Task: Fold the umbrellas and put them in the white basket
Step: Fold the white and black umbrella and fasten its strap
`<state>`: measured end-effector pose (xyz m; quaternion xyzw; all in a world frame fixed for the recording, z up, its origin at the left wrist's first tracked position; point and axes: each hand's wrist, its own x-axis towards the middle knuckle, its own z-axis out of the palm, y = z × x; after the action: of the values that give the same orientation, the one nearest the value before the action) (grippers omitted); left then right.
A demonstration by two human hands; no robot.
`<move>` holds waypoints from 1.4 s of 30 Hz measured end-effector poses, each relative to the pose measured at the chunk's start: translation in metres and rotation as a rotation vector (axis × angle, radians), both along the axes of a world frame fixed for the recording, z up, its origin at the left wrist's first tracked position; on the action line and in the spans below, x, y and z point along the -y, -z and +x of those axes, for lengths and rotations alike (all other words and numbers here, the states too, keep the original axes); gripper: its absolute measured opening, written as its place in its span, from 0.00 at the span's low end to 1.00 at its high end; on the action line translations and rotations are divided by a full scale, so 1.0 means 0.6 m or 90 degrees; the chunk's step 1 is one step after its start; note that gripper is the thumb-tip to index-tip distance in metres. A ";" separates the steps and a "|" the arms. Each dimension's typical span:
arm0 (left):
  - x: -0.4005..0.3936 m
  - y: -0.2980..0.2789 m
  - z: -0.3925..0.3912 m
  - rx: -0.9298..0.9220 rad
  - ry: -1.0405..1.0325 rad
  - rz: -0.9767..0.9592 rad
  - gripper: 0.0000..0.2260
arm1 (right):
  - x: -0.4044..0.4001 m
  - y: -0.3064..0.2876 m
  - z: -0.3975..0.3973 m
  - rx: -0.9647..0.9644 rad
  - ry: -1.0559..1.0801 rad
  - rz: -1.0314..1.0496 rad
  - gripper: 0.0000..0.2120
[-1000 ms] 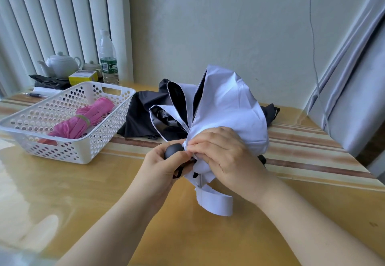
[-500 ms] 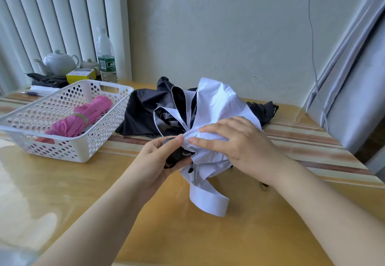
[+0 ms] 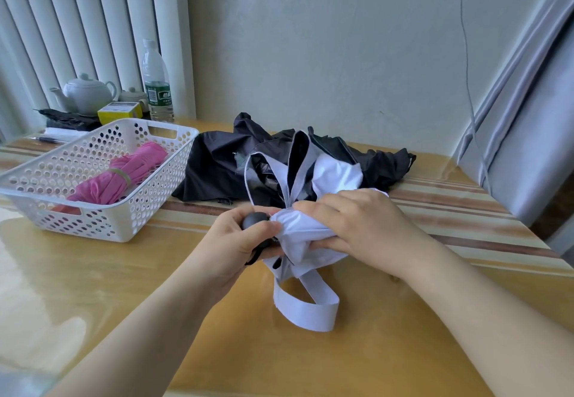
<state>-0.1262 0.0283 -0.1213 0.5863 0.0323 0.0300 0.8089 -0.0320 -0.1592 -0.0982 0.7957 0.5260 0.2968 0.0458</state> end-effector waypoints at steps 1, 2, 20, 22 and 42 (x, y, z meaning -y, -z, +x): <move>-0.001 0.000 -0.001 0.011 0.007 0.037 0.08 | -0.001 0.000 -0.003 0.000 0.002 -0.003 0.22; -0.001 -0.001 -0.002 0.020 0.013 0.083 0.09 | -0.002 0.001 -0.007 -0.004 0.001 -0.002 0.21; -0.009 -0.010 0.027 0.049 -0.036 0.412 0.15 | -0.010 -0.016 -0.028 -0.159 0.050 0.034 0.13; -0.011 -0.009 0.029 0.025 -0.017 0.487 0.16 | -0.005 -0.016 -0.024 -0.210 0.101 -0.034 0.14; -0.018 -0.018 0.028 0.149 -0.064 0.676 0.06 | 0.005 0.004 0.013 -0.066 0.065 0.156 0.26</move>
<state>-0.1097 0.0392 -0.1105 0.9045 -0.0498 0.1459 0.3976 -0.0243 -0.1622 -0.1005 0.8353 0.4462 0.3146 -0.0638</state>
